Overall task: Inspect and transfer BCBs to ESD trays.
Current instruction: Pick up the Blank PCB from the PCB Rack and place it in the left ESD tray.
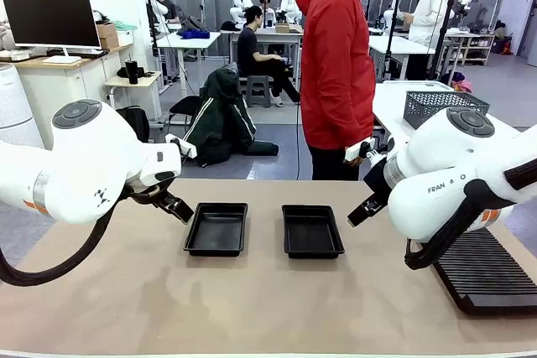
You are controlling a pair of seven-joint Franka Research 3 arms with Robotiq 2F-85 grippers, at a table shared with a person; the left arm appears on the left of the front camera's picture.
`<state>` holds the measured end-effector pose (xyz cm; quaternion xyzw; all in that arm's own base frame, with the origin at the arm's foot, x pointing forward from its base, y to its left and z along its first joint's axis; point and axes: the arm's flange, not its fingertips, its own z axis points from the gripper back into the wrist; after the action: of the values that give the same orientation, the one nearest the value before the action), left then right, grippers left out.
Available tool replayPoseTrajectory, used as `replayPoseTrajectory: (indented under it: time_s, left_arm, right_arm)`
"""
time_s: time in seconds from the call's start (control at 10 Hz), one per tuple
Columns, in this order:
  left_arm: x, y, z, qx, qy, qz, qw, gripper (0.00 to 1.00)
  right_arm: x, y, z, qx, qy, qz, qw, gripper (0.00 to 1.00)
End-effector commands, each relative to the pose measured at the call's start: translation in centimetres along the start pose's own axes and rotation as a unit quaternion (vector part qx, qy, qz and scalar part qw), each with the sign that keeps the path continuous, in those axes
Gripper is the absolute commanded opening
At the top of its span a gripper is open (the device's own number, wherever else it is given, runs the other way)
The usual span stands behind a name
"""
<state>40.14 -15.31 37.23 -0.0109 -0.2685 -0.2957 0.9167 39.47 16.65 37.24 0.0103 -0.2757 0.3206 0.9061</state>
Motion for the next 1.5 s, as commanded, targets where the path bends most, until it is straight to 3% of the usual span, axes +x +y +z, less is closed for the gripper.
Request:
replayPoseTrajectory:
  time_s: [0.0,0.2,0.4,0.6,0.8,1.0,1.1,1.4]
  left_arm:
    - [0.0,0.1,0.0,0.0,0.0,0.001,1.0,1.0]
    - [1.6,1.5,1.9,-0.032,-0.017,-0.011,0.999,1.0]
    - [1.7,5.4,3.0,-0.116,-0.031,0.019,0.993,1.0]
    - [1.7,9.0,6.0,-0.148,-0.051,0.042,0.987,1.0]
    - [1.6,11.9,8.5,-0.182,-0.036,0.057,0.981,1.0]
    - [1.3,15.0,11.0,-0.262,-0.018,0.091,0.961,1.0]
    - [1.0,16.1,12.2,-0.272,-0.001,0.105,0.957,1.0]
    - [0.5,16.9,14.3,-0.332,0.05,0.137,0.932,1.0]
  right_arm:
    - [0.0,0.0,0.0,0.0,0.0,0.0,1.0,1.0]
    - [0.0,0.0,0.0,0.0,0.0,0.0,1.0,1.0]
    - [0.1,-4.4,2.9,0.023,0.021,-0.066,0.997,1.0]
    - [-0.2,-9.2,6.4,0.036,0.014,-0.101,0.994,1.0]
    - [-0.9,-12.6,9.1,0.067,0.012,-0.13,0.989,1.0]
    - [-1.5,-16.4,11.1,0.117,0.009,-0.166,0.979,1.0]
    - [-1.9,-17.8,11.9,0.146,0.011,-0.185,0.972,1.0]
    - [-3.4,-21.3,14.3,0.229,0.012,-0.222,0.948,1.0]
